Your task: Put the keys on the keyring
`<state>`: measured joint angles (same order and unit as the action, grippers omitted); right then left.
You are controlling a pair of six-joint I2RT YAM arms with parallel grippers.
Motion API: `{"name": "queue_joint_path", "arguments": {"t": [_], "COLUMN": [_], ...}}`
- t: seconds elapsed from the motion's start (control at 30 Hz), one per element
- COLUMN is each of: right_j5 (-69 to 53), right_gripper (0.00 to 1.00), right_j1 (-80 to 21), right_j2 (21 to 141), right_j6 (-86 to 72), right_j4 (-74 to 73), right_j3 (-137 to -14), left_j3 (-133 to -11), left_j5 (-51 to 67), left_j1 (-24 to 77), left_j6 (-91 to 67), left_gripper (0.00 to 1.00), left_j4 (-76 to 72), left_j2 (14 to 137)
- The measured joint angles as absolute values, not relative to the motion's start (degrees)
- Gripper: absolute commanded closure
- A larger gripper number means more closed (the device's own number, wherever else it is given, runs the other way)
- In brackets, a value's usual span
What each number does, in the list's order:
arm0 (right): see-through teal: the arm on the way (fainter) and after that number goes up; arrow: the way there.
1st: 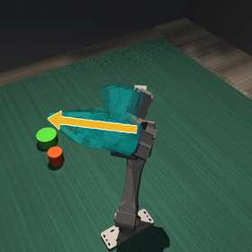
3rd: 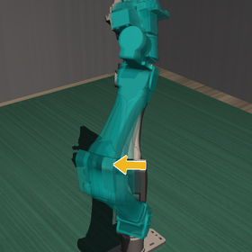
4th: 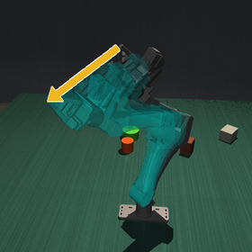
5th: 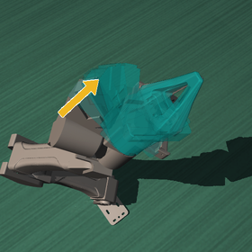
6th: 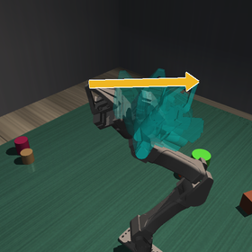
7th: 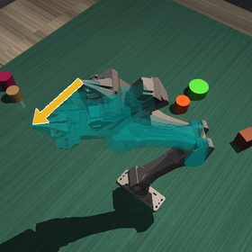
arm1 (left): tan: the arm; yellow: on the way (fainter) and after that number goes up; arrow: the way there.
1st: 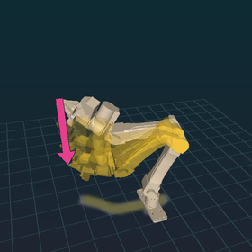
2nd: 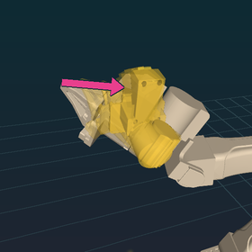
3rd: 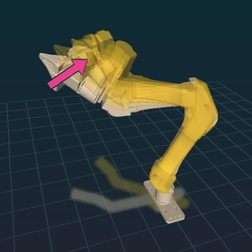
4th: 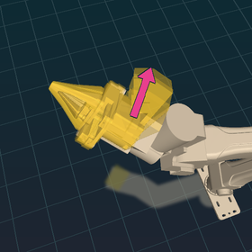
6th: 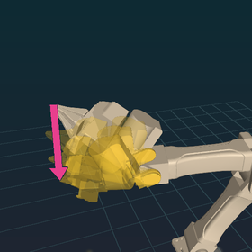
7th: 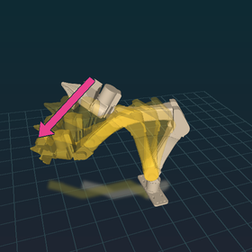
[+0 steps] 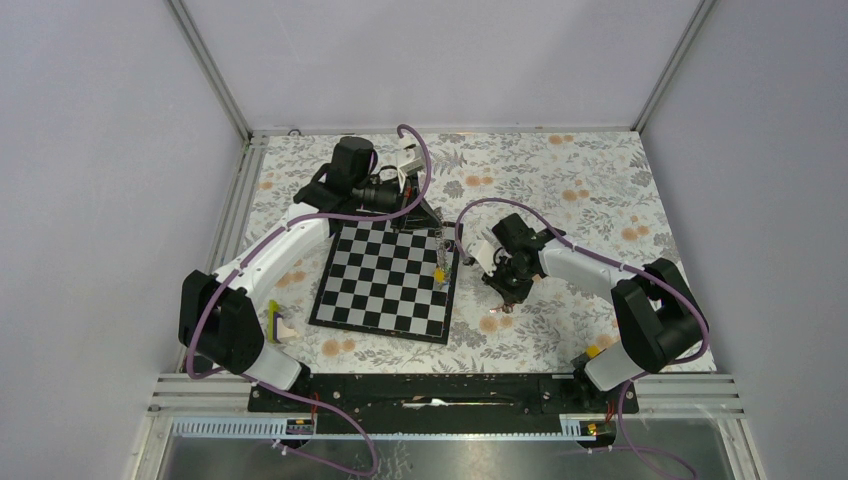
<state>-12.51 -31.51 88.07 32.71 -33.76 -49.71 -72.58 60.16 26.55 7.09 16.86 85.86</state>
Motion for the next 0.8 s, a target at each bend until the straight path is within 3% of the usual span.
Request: {"name": "queue_joint_path", "arguments": {"t": [0.8], "right_j5": [-12.7], "right_gripper": [0.84], "right_j1": [-31.5], "right_j2": [88.4], "right_j6": [32.7], "right_j4": [-33.4], "right_j3": [-49.7], "left_j3": [-72.6], "left_j5": [60.2], "left_j1": [26.3], "left_j6": [7.1], "left_gripper": [1.00], "left_j4": [16.9], "left_j2": [85.9]}}
